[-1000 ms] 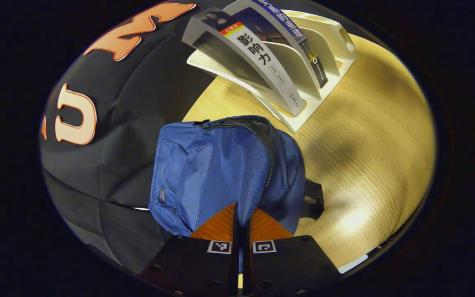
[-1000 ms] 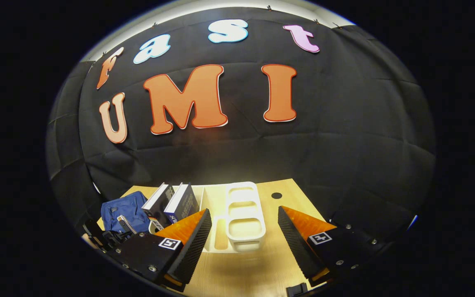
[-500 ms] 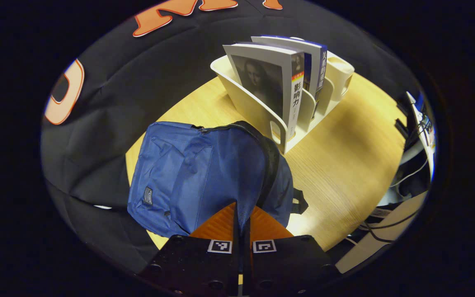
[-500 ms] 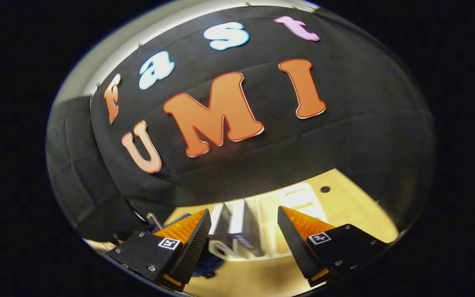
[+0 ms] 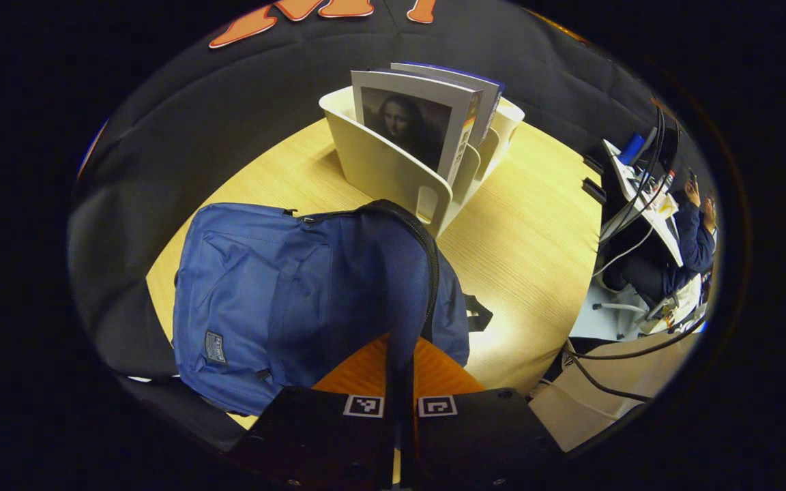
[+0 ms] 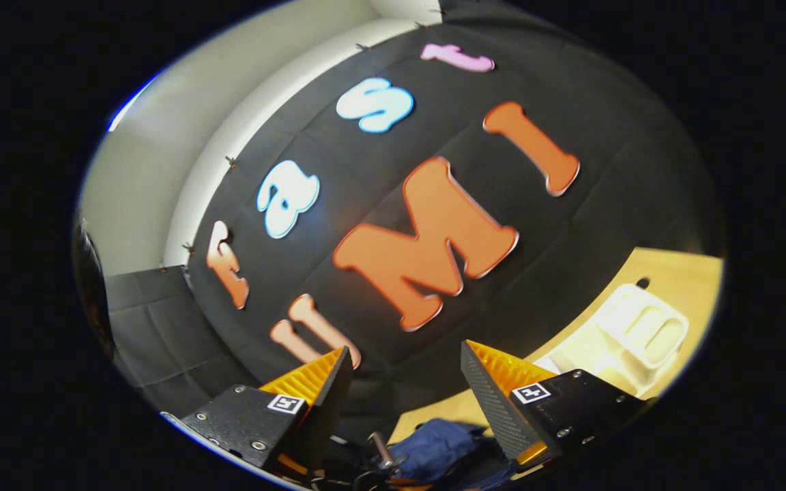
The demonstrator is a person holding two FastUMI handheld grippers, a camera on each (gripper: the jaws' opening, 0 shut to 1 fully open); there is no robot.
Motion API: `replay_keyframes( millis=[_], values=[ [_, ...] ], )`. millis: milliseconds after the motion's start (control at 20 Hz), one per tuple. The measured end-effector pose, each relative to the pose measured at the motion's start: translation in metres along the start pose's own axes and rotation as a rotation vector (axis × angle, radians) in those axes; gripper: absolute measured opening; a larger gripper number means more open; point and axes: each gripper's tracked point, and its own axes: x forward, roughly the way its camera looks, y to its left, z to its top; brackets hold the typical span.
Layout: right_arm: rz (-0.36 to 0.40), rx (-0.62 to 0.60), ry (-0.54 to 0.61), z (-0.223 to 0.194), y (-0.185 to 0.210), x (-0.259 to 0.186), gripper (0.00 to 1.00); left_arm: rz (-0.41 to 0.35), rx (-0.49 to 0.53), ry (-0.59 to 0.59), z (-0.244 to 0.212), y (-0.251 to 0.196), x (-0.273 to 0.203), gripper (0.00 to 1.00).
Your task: Open the schoolbag, grab two books from the bookshelf and put them into the schoolbag.
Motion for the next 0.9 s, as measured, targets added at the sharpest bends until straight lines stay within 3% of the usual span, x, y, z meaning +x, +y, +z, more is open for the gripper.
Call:
replay_keyframes(
  millis=[100,150,200,300,400,450,600,900],
  values=[
    [0.087,0.151,-0.094,0.026,0.024,0.014,0.95,-0.033,0.005,-0.009,-0.005,0.003,-0.001,0.05],
    [0.100,0.207,-0.041,0.020,0.025,0.016,0.94,-0.049,0.005,-0.013,-0.008,0.003,0.001,0.05],
    [0.030,0.180,0.009,0.005,0.007,0.026,0.94,-0.062,-0.003,-0.012,-0.009,0.004,0.002,0.05],
    [-0.161,-0.065,0.127,-0.027,-0.047,0.049,0.95,-0.077,-0.031,0.011,-0.014,0.006,0.003,0.04],
    [-0.303,-0.298,0.356,-0.076,-0.095,0.053,0.95,-0.094,-0.029,0.019,-0.017,0.007,0.003,0.04],
    [-0.330,-0.346,0.495,-0.100,-0.106,0.051,0.95,-0.103,-0.023,0.013,-0.017,0.010,0.003,0.04],
    [-0.341,-0.351,0.857,-0.152,-0.124,0.046,0.96,-0.139,-0.030,0.007,-0.019,0.013,0.005,0.04],
    [-0.451,-0.320,1.220,-0.218,-0.160,0.046,0.97,-0.173,-0.042,-0.010,-0.019,0.016,0.008,0.04]
  ],
)
